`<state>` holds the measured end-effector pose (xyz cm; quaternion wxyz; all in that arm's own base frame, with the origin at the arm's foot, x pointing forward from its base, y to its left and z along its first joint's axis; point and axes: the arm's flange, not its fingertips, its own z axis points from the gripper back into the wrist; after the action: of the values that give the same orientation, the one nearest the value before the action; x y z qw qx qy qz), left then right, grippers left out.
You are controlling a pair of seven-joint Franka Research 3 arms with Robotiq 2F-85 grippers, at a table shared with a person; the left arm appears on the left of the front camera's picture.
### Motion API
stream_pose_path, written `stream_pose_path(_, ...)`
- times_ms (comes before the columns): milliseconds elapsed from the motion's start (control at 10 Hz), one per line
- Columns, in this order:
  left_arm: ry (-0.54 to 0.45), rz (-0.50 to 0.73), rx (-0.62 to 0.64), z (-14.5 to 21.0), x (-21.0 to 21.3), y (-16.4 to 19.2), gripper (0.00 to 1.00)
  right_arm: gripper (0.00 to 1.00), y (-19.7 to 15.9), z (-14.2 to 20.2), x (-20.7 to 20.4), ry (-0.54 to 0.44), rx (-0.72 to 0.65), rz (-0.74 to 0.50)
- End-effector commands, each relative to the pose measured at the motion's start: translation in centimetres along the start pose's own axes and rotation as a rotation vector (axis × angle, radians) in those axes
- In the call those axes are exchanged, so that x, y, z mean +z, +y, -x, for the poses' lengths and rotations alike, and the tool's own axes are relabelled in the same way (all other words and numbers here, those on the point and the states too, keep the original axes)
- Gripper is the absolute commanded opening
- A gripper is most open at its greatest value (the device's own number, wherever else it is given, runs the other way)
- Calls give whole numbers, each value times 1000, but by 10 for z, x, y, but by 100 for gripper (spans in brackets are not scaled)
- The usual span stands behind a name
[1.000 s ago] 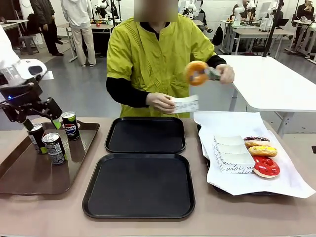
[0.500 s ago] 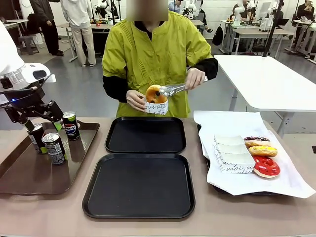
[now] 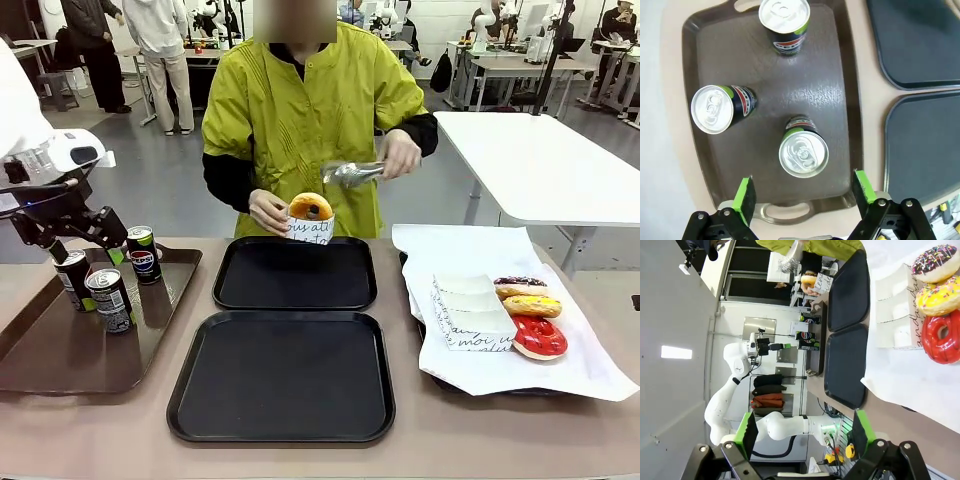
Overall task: Set up donuts and drinks on trays.
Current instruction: Pick up one Pepsi coke and place it on the Flat Tray.
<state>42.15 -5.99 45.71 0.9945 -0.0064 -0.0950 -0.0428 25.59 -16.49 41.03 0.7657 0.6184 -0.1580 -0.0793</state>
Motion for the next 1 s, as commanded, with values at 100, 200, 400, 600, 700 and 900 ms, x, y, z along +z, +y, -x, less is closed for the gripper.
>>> stream_pose_path(100,36,-56,49,-7,-30,-8,100,100,0,-2,-1,-12,10,-9)
stream_pose_path(200,41,-59,61,-5,-38,-7,100,100,0,-2,-1,-12,10,-9)
stream_pose_path(400,49,-45,88,-10,-48,-5,100,100,0,-2,-1,-12,10,-9)
stream_pose_path(600,56,-47,94,-17,-55,-9,100,100,0,-2,-1,-12,10,-9)
stream_pose_path(700,58,-56,98,-16,-60,-12,100,100,0,-2,-1,-12,10,-9)
stream_pose_path(900,84,-68,110,-22,-73,-11,100,100,0,-2,-1,-12,10,-9)
